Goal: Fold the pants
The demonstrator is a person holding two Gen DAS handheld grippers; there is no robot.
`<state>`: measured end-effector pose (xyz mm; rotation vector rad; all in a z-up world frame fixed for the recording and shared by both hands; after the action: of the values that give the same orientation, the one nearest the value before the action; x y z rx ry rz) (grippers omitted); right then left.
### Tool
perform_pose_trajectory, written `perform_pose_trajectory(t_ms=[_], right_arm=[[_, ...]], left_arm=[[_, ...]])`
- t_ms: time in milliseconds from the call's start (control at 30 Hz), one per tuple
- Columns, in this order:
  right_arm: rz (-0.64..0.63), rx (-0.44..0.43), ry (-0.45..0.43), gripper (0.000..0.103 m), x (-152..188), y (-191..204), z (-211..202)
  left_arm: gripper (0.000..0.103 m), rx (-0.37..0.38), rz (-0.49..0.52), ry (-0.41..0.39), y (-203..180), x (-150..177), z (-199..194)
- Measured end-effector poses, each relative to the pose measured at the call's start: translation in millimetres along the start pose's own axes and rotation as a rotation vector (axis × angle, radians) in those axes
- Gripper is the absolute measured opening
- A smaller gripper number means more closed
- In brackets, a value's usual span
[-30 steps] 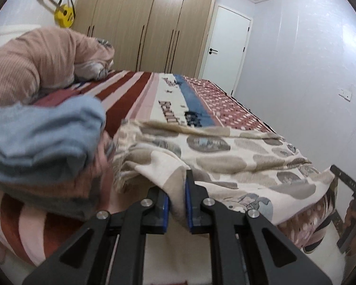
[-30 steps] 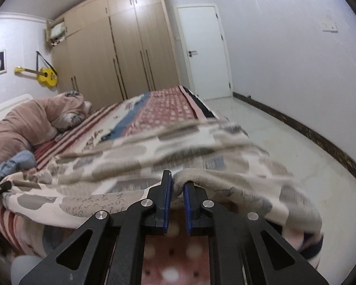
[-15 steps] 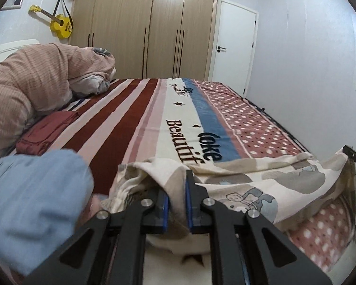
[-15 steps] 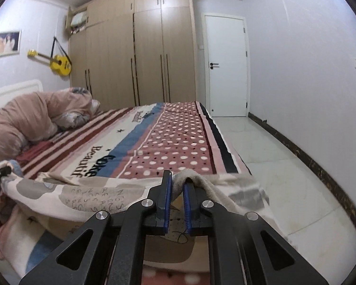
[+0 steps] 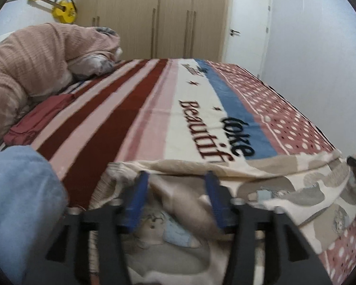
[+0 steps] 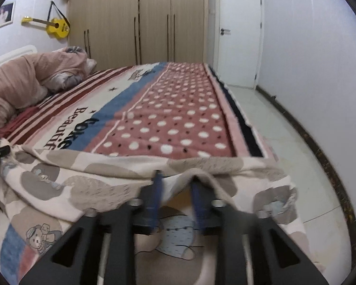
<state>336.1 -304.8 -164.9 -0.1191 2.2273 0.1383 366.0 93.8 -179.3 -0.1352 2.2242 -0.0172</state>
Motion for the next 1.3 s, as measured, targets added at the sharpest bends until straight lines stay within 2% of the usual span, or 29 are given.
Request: perform_pose_trajectory(t_ms=[67,233,400,567,600,633,667,700,733,767,833,1000,1200,1300], right_arm=[[-0.007,0.0,0.01,0.035,0.3,2.8,-0.8],[-0.036,-0.062,0.05,0.049,0.6,23.4,-23.8],[-0.099,-0.112,0.082,0.049,16.9,51.4,-53.1],[-0.092,-0.198,0.104,0.049,31.6,74.5,-60.5],[-0.099,-0.204,0.107,0.044,31.3,78.8,-58.1],[-0.112,-0.213,0.105,0.031,29.1,84.5,-53.2],[-0.125,-0.221,0.107,0.025,26.0,90.2,-46.7],[-0.132,-0.228,0.112,0.015,23.1,95.3,-39.6],[-0.14,-0.24,0.125,0.01,20.9,100.7,-30.0],[-0.147,-0.252,0.144,0.01,19.8,106.5,-20.0],[-0.165,-0.267,0.187,0.01,20.3,116.6,4.0],[-0.186,-0.232,0.268,0.01,26.5,116.7,55.9],[-0.173,-0.147,0.25,0.008,7.8,97.2,85.0],[-0.179,-0.091,0.227,0.016,-4.0,87.0,93.2]], left_arm=[[0.053,0.01,-0.016,-0.003,7.3,-2.0,-7.2],[0.053,0.041,-0.004,-0.011,10.4,-2.2,-35.8],[0.053,0.133,0.066,-0.01,-13.5,4.9,-62.2],[0.053,0.196,0.172,0.067,-44.6,31.2,-61.2],[0.053,0.198,0.179,0.084,-47.2,35.7,-57.6],[0.053,0.211,0.181,0.104,-50.9,40.6,-52.8],[0.052,0.223,0.179,0.119,-53.2,43.7,-49.0],[0.05,0.239,0.173,0.134,-56.2,47.4,-45.1],[0.044,0.25,0.168,0.147,-58.2,50.3,-41.3],[0.038,0.254,0.169,0.161,-60.3,53.8,-36.1],[0.035,0.258,0.177,0.177,-62.6,59.3,-28.2],[0.035,0.262,0.179,0.198,-62.1,64.6,-10.8],[0.035,0.234,0.154,0.189,-56.6,49.5,15.1],[0.035,0.208,0.127,0.168,-50.8,36.3,29.5]])
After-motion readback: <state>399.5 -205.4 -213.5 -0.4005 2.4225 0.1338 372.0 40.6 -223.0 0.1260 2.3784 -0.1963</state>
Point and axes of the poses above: each gripper's, at about its wrist camera, not at the fingertips, and z roughly the way its jaws point, y to its left, x to its underside, the point moved 10 cm from there along z, roughly the way its jaws point, and after that the axes turned 1 degree about -x, right-handed, at the moved point
